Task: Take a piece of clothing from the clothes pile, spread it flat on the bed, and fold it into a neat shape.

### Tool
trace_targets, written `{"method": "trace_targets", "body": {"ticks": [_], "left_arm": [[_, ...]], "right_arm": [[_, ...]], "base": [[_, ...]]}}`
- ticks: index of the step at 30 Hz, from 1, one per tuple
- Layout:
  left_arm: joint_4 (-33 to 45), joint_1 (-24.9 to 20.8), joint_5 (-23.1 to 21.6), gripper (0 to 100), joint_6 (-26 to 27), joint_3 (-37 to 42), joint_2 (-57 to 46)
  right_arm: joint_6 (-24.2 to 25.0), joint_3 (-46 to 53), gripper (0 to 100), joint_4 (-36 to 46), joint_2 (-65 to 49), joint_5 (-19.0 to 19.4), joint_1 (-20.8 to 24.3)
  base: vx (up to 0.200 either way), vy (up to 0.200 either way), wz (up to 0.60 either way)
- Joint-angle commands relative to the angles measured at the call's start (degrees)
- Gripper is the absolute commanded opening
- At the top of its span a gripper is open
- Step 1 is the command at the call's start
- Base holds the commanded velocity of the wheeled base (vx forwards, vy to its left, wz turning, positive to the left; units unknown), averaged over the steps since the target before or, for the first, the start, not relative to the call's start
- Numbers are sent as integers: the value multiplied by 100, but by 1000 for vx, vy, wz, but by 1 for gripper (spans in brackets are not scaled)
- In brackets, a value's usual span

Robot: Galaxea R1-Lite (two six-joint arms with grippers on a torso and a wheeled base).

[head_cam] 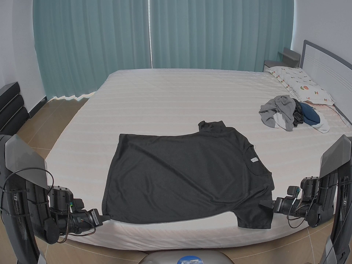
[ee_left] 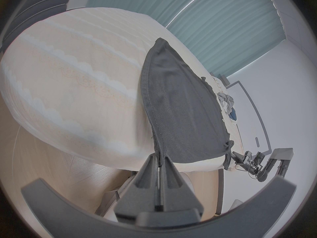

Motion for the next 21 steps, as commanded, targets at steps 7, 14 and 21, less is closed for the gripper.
{"method": "trace_targets", "body": {"ticks": [7, 14, 21], "left_arm": [[-4, 2, 43, 0, 6, 36, -8], [-4, 54, 157, 0, 58, 168, -201], [5, 2, 650, 0, 357, 379, -219]], "right_arm": [[-408, 726, 0, -92, -331, 56, -496], [-469, 1192, 0, -12, -656, 319, -839], [-548, 1192, 0, 1315, -1333, 152, -724]], "base": [[0, 0, 0], [0, 0, 0], [0, 0, 0]]}}
